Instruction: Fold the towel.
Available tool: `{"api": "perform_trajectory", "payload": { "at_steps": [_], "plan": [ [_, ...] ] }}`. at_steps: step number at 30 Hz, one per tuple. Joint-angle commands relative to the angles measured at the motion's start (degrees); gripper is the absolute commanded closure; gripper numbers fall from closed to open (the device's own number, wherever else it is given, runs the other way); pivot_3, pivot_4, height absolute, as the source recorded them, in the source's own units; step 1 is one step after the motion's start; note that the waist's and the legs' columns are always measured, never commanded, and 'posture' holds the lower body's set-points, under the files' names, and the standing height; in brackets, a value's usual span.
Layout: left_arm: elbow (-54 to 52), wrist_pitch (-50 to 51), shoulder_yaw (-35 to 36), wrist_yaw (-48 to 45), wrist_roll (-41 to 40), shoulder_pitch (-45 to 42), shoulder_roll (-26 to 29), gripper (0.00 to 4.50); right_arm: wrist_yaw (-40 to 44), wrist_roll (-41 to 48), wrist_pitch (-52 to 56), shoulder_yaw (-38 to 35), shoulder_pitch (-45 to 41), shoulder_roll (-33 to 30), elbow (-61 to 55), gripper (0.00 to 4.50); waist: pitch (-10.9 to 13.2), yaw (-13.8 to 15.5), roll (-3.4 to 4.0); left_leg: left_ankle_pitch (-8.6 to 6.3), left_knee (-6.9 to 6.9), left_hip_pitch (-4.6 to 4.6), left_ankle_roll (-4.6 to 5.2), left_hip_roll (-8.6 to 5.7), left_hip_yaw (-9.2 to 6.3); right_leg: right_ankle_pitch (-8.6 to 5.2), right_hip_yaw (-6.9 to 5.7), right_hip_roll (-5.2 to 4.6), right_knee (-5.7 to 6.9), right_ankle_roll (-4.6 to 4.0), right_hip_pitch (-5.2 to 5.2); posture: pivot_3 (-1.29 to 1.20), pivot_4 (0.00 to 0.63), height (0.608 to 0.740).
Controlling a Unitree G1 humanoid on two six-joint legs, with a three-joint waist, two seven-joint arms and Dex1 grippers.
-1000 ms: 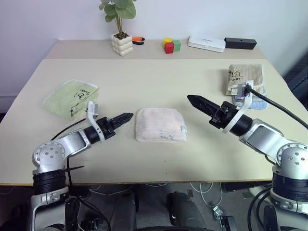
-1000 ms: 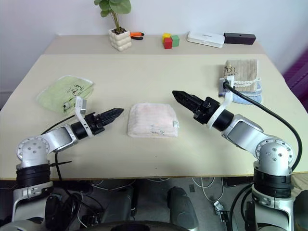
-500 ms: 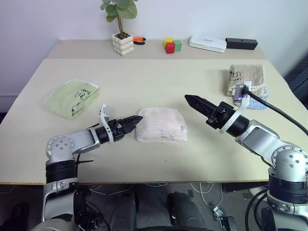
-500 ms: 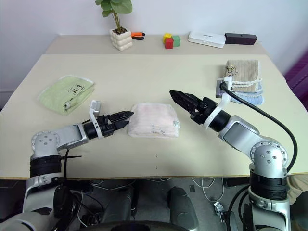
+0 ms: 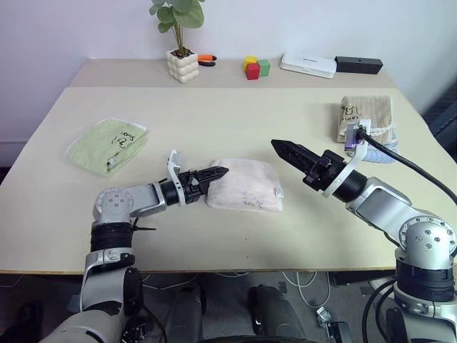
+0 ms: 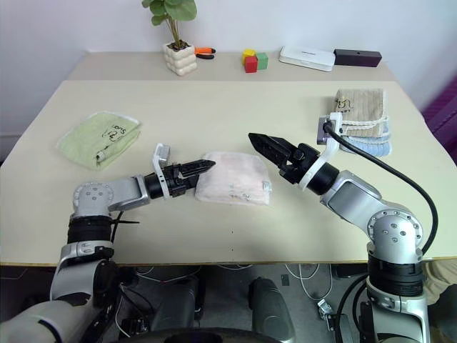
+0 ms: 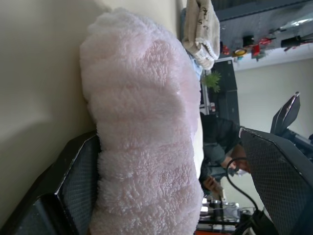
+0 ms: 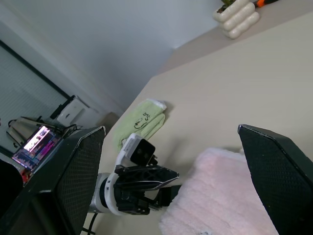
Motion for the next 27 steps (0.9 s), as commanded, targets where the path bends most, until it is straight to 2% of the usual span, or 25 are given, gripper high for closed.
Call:
{"api": "perform_trajectory", "payload": {
  "at_steps": [1,7,15,19,23,27],
  "plan": [
    [2.41,0.15,-0.06,-0.83,1.73,-1.35,-1.37,1.48,0.59,-0.2,-1.33,-0.42,-0.53,0.4,-2.49,0.0,0.0,-0.09,0.0,0.0,0.0,0.0,0.0,-0.01,0.01,0.0,0.0,0.0,-0.01,0.0,0.0,0.0,0.15,0.74],
    [3.19,0.66,-0.09,-2.45,4.18,-1.86,-1.46,4.49,0.47,-0.37,-1.67,-0.72,0.06,0.59,-2.9,0.0,-0.05,-0.02,0.05,0.0,-0.02,0.02,0.0,0.0,-0.01,0.01,-0.01,0.0,0.0,0.01,0.01,0.0,0.15,0.74],
    [2.58,-0.17,1.55,-3.18,5.07,-2.19,-1.88,4.49,1.34,-1.65,-2.12,-0.24,0.55,0.62,-2.96,0.0,-0.05,-0.05,0.05,0.0,-0.01,0.04,0.0,0.0,-0.01,0.0,0.0,0.0,-0.01,0.0,0.05,0.0,0.15,0.74],
    [-0.95,-0.05,4.63,-1.95,3.34,-0.79,-1.31,4.49,1.62,-2.23,-2.25,-0.23,0.81,0.66,-3.18,0.0,-0.05,-0.21,0.05,0.0,-0.03,0.04,0.0,0.0,-0.02,0.0,0.0,0.0,0.0,0.01,0.03,0.0,0.15,0.74],
    [-7.08,3.94,10.06,2.11,-0.61,3.34,0.02,4.49,2.01,-2.79,-2.39,-0.01,1.14,0.88,-3.45,0.0,-0.04,-0.62,0.05,0.0,-0.13,0.03,0.0,0.05,0.0,0.02,0.0,0.02,0.02,0.04,-0.08,0.0,0.15,0.74],
    [-13.99,3.98,11.98,4.41,-1.73,8.08,0.77,4.49,2.66,-3.46,-2.42,0.35,0.94,1.15,-3.15,0.0,-0.04,-0.41,0.05,0.0,-0.16,0.03,0.0,0.06,-0.01,0.02,0.0,0.04,0.06,0.05,-0.11,0.0,0.15,0.74]
  ]
}}
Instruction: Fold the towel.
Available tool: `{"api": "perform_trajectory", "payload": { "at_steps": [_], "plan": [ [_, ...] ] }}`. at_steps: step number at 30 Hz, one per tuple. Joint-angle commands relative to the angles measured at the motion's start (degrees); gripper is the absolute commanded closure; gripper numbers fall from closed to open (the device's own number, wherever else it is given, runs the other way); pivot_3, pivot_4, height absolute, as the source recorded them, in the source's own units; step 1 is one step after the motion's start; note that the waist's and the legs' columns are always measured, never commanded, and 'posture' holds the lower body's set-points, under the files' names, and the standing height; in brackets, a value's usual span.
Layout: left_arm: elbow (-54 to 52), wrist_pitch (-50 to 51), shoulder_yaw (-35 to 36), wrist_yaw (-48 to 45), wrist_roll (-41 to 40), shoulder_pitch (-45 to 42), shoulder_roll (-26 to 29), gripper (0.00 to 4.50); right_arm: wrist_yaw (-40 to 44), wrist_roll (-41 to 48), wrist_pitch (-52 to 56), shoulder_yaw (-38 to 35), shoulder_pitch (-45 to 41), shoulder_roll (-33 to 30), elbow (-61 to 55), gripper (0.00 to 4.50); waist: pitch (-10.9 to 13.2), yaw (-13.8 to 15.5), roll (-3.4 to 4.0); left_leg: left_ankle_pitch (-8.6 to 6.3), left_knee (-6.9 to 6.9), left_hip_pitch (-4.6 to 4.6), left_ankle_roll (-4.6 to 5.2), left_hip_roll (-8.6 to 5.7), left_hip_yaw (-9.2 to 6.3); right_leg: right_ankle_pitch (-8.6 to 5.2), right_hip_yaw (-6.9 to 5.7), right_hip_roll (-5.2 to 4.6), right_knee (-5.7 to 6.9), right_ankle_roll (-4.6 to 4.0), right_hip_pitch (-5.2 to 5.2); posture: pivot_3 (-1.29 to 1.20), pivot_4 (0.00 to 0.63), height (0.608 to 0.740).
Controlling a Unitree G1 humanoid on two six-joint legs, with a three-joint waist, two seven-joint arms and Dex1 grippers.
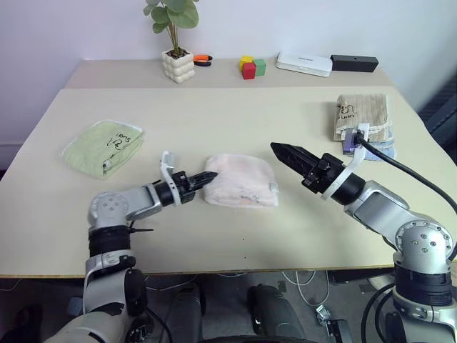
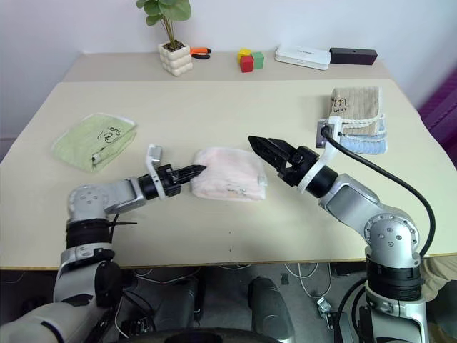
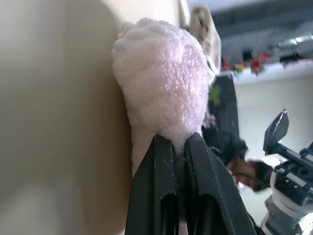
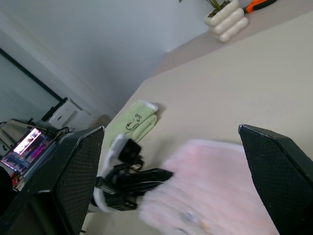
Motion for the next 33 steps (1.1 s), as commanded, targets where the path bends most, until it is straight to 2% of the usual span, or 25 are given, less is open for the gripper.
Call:
{"api": "perform_trajectory", "payload": {
  "at_steps": [1,5,8,12,14,18,24,33],
  "plan": [
    [-5.53,-0.33,2.78,2.4,-2.42,2.18,-0.01,4.49,1.15,-0.19,-0.96,-0.26,-0.74,0.44,-1.76,0.0,0.0,0.12,0.0,0.0,0.01,0.0,0.0,0.0,0.0,0.0,0.0,-0.01,-0.01,-0.01,0.01,0.0,0.15,0.74],
    [-9.56,-5.41,3.89,4.0,-2.55,3.55,-2.47,4.49,2.61,-1.6,-0.8,0.6,-1.5,0.58,-0.8,0.0,0.01,0.49,-0.03,0.0,0.08,-0.02,0.0,-0.03,0.0,-0.1,0.0,-0.04,-0.07,-0.18,0.05,0.0,0.15,0.74],
    [-12.2,-8.41,5.0,5.7,-5.49,2.87,-5.25,4.49,3.32,-2.29,-0.75,0.99,-2.44,1.06,0.15,0.0,0.02,0.47,-0.03,0.0,0.09,-0.04,0.0,-0.05,0.03,-0.09,0.01,-0.08,-0.11,-0.18,0.06,0.0,0.15,0.74],
    [-14.1,-9.15,5.13,7.69,-9.21,2.48,-6.31,4.49,3.87,-3.03,-0.51,1.16,-3.15,1.55,0.68,0.0,0.02,0.38,-0.04,0.0,0.08,-0.04,0.0,-0.05,0.02,-0.08,0.0,-0.05,-0.11,-0.17,0.06,0.0,0.15,0.74],
    [-14.19,-9.38,5.8,8.31,-11.76,1.82,-5.28,4.49,4.11,-3.29,-0.48,1.39,-3.73,1.8,1.0,0.0,0.02,0.35,-0.04,0.0,0.07,-0.04,0.0,-0.05,0.02,-0.06,0.01,-0.05,-0.11,-0.12,0.06,0.0,0.15,0.74],
    [-17.33,-11.07,3.67,6.06,-10.48,2.4,-1.06,4.49,4.68,-3.95,-0.34,1.67,-4.06,1.97,1.14,0.0,0.02,0.1,-0.04,0.0,0.04,-0.03,0.0,-0.03,0.02,-0.04,0.01,0.0,-0.09,-0.07,0.02,0.0,0.15,0.74],
    [-14.93,-15.34,5.96,9.9,-14.5,-0.99,0.1,4.49,5.05,-4.43,-0.35,1.84,-4.83,2.5,1.7,0.0,0.04,0.47,-0.08,0.0,0.11,-0.07,0.0,-0.05,0.01,-0.09,0.0,-0.03,-0.11,-0.17,0.05,0.0,0.15,0.74],
    [-12.18,-17.71,4.57,6.73,-13.68,-1.82,5.79,4.49,5.55,-4.87,0.04,2.07,-5.66,2.63,1.87,0.0,0.04,0.25,-0.08,0.0,0.06,-0.06,0.0,-0.04,0.02,-0.02,0.01,-0.01,-0.11,-0.06,0.02,0.0,0.15,0.74]
  ]
}}
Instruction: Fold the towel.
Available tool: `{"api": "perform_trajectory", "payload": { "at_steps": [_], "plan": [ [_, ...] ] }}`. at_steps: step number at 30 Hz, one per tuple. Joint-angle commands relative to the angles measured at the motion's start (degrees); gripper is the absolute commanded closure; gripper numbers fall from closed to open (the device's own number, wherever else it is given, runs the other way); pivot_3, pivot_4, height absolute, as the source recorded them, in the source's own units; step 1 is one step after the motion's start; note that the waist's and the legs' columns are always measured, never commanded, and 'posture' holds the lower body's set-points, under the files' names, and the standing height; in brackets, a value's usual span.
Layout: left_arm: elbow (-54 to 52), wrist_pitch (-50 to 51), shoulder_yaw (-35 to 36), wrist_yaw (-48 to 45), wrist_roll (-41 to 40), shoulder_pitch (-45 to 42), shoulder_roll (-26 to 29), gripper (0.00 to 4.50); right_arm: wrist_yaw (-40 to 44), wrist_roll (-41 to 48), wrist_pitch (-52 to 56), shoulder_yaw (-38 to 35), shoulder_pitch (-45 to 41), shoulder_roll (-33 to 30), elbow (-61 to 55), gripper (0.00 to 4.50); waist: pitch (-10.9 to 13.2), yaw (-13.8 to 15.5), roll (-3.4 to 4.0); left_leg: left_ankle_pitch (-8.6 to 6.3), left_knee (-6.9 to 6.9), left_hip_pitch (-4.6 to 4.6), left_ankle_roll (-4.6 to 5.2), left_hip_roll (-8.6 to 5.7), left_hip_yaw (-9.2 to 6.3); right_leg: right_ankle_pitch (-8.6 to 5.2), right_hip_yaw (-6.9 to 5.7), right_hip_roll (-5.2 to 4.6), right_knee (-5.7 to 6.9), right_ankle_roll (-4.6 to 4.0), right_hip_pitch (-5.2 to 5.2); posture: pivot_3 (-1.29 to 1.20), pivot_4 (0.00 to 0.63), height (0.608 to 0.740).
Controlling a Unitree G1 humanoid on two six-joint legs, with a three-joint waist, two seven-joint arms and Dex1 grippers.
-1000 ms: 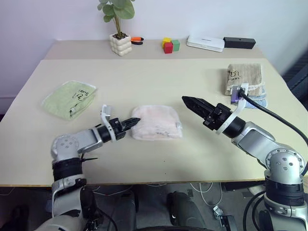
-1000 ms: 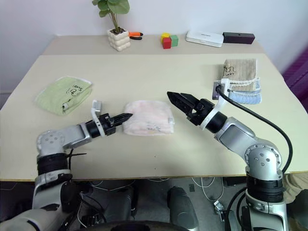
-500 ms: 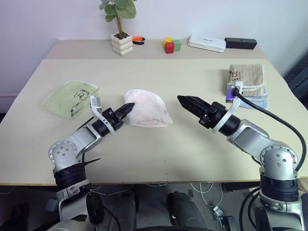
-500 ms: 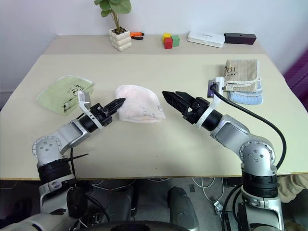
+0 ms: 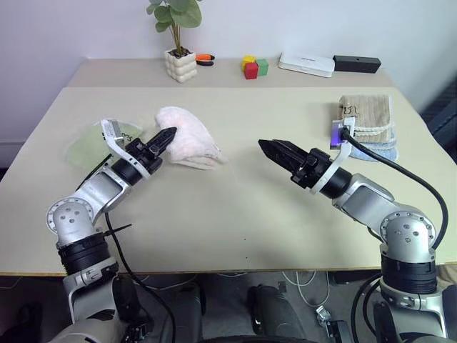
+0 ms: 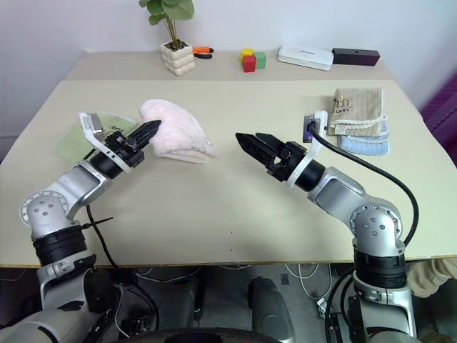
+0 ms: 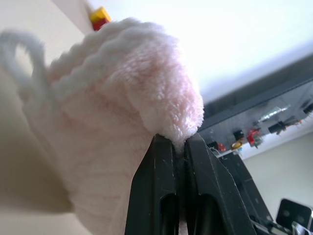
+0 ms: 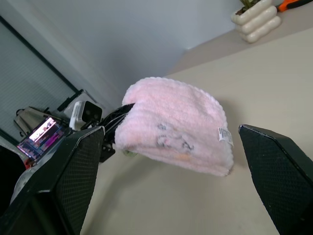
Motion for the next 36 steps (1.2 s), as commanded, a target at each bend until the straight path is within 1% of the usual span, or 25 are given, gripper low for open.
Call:
{"api": "perform_trajectory", "payload": {
  "at_steps": [1,4,10,14,19,21,23,25,27,31,36],
  "plan": [
    [-0.02,-1.42,0.04,-2.31,-0.85,-1.05,2.31,4.49,0.51,0.17,-0.14,-0.82,-1.35,0.18,-0.67,0.0,0.0,0.02,0.0,0.0,0.0,0.0,0.0,0.0,0.0,0.0,0.0,0.0,0.0,0.0,0.0,0.0,0.15,0.74],
    [2.11,-2.96,0.78,-3.79,-1.07,-2.81,4.03,4.49,0.55,0.08,-0.05,-0.8,-1.34,0.33,-0.64,0.0,0.0,0.15,0.0,0.0,0.0,0.0,0.0,0.0,0.0,-0.02,0.0,0.0,0.0,-0.04,0.0,0.0,0.15,0.74],
    [7.93,-5.55,-0.54,-8.59,2.79,-7.92,8.54,4.49,0.8,-0.33,-0.01,-0.43,-1.92,0.9,-0.29,0.0,0.01,0.07,-0.02,0.0,0.01,-0.01,0.0,-0.01,0.0,-0.07,-0.01,-0.01,-0.01,-0.12,0.0,0.0,0.15,0.74],
    [11.69,-8.11,1.04,-11.01,5.49,-9.98,12.0,4.49,1.05,-0.52,0.21,-0.47,-2.0,0.95,-0.2,0.0,0.01,-0.17,-0.01,0.0,-0.04,0.0,0.0,0.0,0.01,-0.04,-0.01,-0.01,-0.01,-0.08,-0.02,0.0,0.15,0.74],
    [13.09,-9.32,4.18,-15.27,6.31,-7.06,17.22,4.49,1.49,-0.71,0.42,-0.56,-2.03,0.71,0.05,0.0,0.02,-0.33,-0.01,0.0,-0.1,-0.01,0.0,0.03,0.03,0.01,-0.01,0.0,0.01,0.01,-0.1,0.0,0.15,0.74],
    [13.34,-9.66,4.81,-15.59,6.41,-6.5,17.91,4.49,1.57,-0.6,0.49,-0.7,-1.9,0.64,-0.03,0.0,0.02,-0.23,-0.01,0.0,-0.1,-0.01,0.0,0.04,0.03,0.0,-0.01,0.0,0.01,0.01,-0.1,0.0,0.15,0.74],
    [15.14,-10.84,7.42,-17.6,6.17,-5.25,19.76,4.49,1.73,-0.33,0.74,-0.8,-1.8,0.57,0.04,0.0,0.02,-0.08,-0.02,0.0,-0.09,-0.02,0.0,0.04,0.04,-0.05,-0.01,-0.02,0.01,-0.08,-0.1,0.0,0.15,0.74],
    [17.9,-13.24,10.13,-21.66,7.37,-2.55,22.24,4.49,2.16,0.07,1.38,-0.16,-1.72,0.78,-0.23,0.0,0.02,-0.23,-0.02,0.0,-0.08,-0.01,0.0,0.03,0.04,-0.07,-0.01,-0.04,0.01,-0.14,-0.09,0.0,0.15,0.74],
    [20.26,-13.94,11.07,-25.37,7.56,-1.19,23.46,4.49,2.94,0.01,1.95,0.57,-1.62,0.88,-0.74,0.0,0.02,-0.36,-0.02,0.0,-0.12,0.0,0.0,0.05,0.1,-0.08,0.01,-0.05,0.0,-0.15,-0.12,0.0,0.15,0.74],
    [22.93,-16.62,10.89,-30.37,9.38,-2.05,25.01,4.49,3.4,-0.24,2.19,0.49,-2.1,1.14,-0.44,0.0,0.08,0.29,-0.19,0.0,-0.08,-0.02,0.0,0.07,0.03,-0.1,-0.09,-0.05,0.01,-0.18,-0.09,0.0,0.15,0.74],
    [32.86,-21.32,12.03,-35.06,12.42,-3.7,27.14,4.49,3.75,-0.33,2.41,0.83,-2.29,1.01,-0.87,0.0,0.08,0.03,-0.22,0.0,-0.08,-0.03,-0.01,0.07,0.13,-0.1,-0.07,-0.16,-0.08,-0.21,-0.07,0.0,0.15,0.74]
  ]
}}
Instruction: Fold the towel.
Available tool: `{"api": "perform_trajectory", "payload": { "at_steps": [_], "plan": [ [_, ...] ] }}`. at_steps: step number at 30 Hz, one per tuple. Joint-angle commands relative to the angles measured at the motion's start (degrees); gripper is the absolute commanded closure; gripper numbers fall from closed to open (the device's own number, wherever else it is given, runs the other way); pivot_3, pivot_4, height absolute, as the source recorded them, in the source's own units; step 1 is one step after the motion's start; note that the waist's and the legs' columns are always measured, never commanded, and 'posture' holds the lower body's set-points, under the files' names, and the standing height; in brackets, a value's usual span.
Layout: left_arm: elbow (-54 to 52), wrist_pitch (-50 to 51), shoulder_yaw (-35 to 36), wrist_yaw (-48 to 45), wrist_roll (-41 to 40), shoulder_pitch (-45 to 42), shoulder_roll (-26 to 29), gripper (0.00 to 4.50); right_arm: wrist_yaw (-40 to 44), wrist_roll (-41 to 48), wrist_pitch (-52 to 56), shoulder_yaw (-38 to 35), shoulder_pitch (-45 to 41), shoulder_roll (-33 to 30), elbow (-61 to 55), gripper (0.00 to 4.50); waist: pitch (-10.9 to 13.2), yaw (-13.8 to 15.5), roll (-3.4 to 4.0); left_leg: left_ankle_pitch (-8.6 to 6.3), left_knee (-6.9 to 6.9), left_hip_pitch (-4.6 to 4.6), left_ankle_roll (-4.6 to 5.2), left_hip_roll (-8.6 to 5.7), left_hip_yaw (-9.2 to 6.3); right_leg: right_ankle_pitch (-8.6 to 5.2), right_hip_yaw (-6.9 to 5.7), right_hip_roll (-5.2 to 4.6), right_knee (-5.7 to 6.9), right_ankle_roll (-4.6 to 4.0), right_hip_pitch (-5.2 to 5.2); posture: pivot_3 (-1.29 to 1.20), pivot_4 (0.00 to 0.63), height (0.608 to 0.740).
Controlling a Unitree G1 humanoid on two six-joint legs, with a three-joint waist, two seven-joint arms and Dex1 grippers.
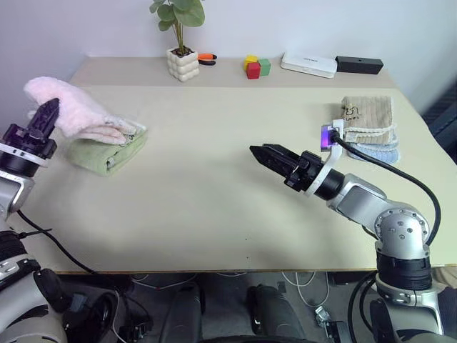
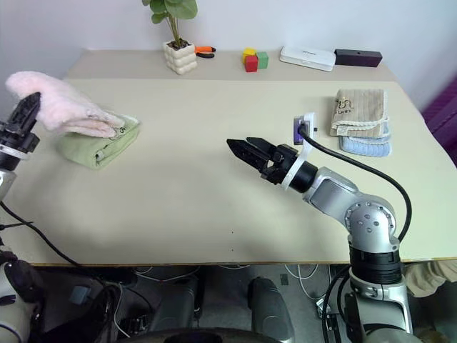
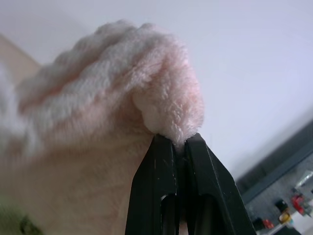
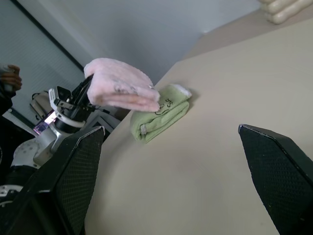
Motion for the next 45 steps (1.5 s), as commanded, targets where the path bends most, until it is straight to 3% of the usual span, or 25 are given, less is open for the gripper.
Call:
{"api": "perform_trajectory", "payload": {
  "at_steps": [1,16,27,38,39,42,45],
  "plan": [
    [4.71,-2.44,2.16,-3.22,1.06,-1.78,1.51,4.49,0.93,0.54,-0.13,-0.58,-0.94,0.13,-1.95,0.0,0.0,-0.05,0.0,0.0,-0.02,0.0,0.0,0.0,0.0,0.0,0.0,0.01,0.0,0.0,-0.02,0.0,0.15,0.74],
    [21.52,-4.77,-3.06,-11.64,9.91,-19.47,2.15,4.49,0.36,-0.23,-0.59,-0.89,-0.12,0.1,-3.22,0.0,0.04,-0.38,-0.09,0.0,-0.03,-0.02,0.0,0.01,-0.03,0.12,-0.05,0.08,0.09,0.24,-0.06,0.0,0.15,0.74],
    [22.94,-6.9,-1.26,-11.28,15.02,4.79,0.57,4.49,-0.61,0.69,0.07,-2.05,0.13,-1.47,-4.83,0.0,0.03,-1.47,-0.19,0.0,-0.17,0.0,0.01,0.12,-0.1,0.13,-0.09,0.05,0.21,0.23,-0.15,0.0,0.15,0.74],
    [22.48,-9.79,1.04,-9.8,15.3,4.31,1.03,4.49,0.72,-0.45,0.1,-1.19,-1.43,-1.21,-3.23,0.0,0.02,-0.71,-0.2,-0.01,-0.13,0.01,0.0,0.16,-0.07,0.02,-0.07,-0.23,0.12,-0.01,-0.08,0.0,0.15,0.74],
    [22.1,-10.86,1.04,-9.6,15.56,3.85,0.95,3.83,0.75,-0.46,0.02,-1.13,-1.54,-1.02,-3.12,0.0,0.02,-0.58,-0.2,-0.01,-0.13,0.01,0.0,0.16,-0.07,0.02,-0.07,-0.25,0.12,-0.01,-0.08,0.0,0.15,0.74],
    [21.27,-8.61,2.97,-11.43,13.24,2.77,1.61,2.63,1.27,-0.76,0.0,-0.98,-1.41,-0.94,-3.0,0.0,0.02,-0.28,-0.2,-0.01,-0.13,0.01,0.0,0.18,-0.06,0.02,-0.06,-0.26,0.13,-0.02,-0.1,0.0,0.15,0.74],
    [19.94,-7.91,3.09,-12.31,13.44,3.23,1.99,1.1,3.41,-1.59,0.17,-0.87,-0.88,-1.98,-3.23,0.0,0.02,-0.23,-0.2,-0.01,-0.13,0.0,0.0,0.17,-0.05,0.02,-0.06,-0.24,0.13,-0.02,-0.09,0.0,0.15,0.74]
  ]
}}
